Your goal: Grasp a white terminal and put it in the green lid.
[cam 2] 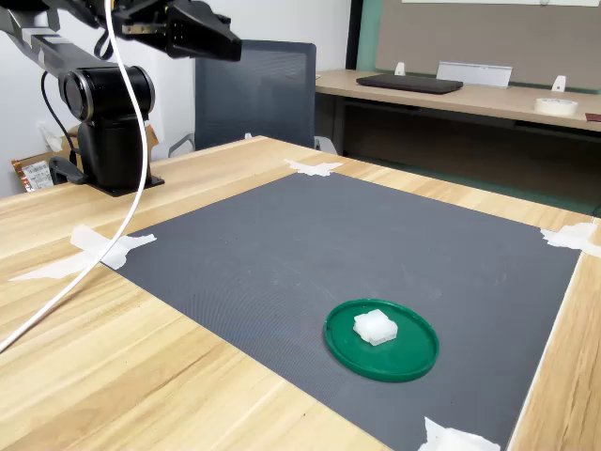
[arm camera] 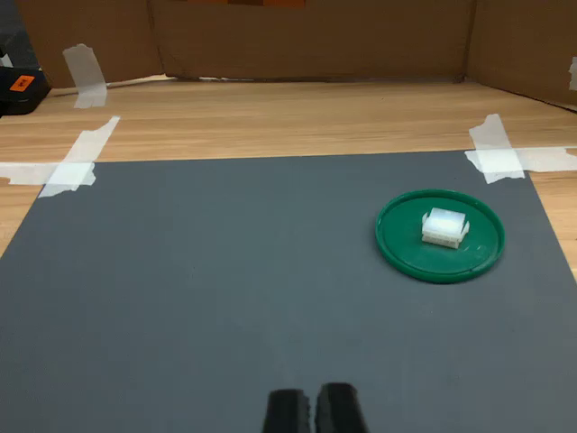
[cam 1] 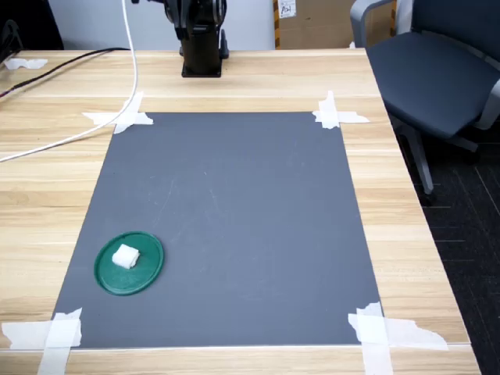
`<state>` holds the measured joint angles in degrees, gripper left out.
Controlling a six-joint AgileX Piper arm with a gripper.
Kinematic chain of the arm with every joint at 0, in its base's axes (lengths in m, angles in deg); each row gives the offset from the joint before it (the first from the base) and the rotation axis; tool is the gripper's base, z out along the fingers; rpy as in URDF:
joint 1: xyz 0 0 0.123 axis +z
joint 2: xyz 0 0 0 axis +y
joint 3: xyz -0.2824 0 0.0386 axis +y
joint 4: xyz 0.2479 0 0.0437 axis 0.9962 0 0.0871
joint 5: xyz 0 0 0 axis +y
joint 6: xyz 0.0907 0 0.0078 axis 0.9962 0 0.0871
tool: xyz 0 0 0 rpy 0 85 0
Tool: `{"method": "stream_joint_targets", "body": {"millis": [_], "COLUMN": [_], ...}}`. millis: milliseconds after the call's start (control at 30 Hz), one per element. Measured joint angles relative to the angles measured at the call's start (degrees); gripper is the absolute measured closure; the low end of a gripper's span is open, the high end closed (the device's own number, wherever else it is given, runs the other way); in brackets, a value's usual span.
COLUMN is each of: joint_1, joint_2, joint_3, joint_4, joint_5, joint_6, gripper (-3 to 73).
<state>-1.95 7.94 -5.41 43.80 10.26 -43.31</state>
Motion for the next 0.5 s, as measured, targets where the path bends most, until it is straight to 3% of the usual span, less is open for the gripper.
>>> {"method": "stream_joint_targets", "body": {"millis": [500], "joint_1": [0.02], "joint_2": [-8.41], "joint_3": [5.56], "joint_4": [0.05], "joint_5": [-0.06], "joint_6": [-0.05], "gripper": [72.3]}}
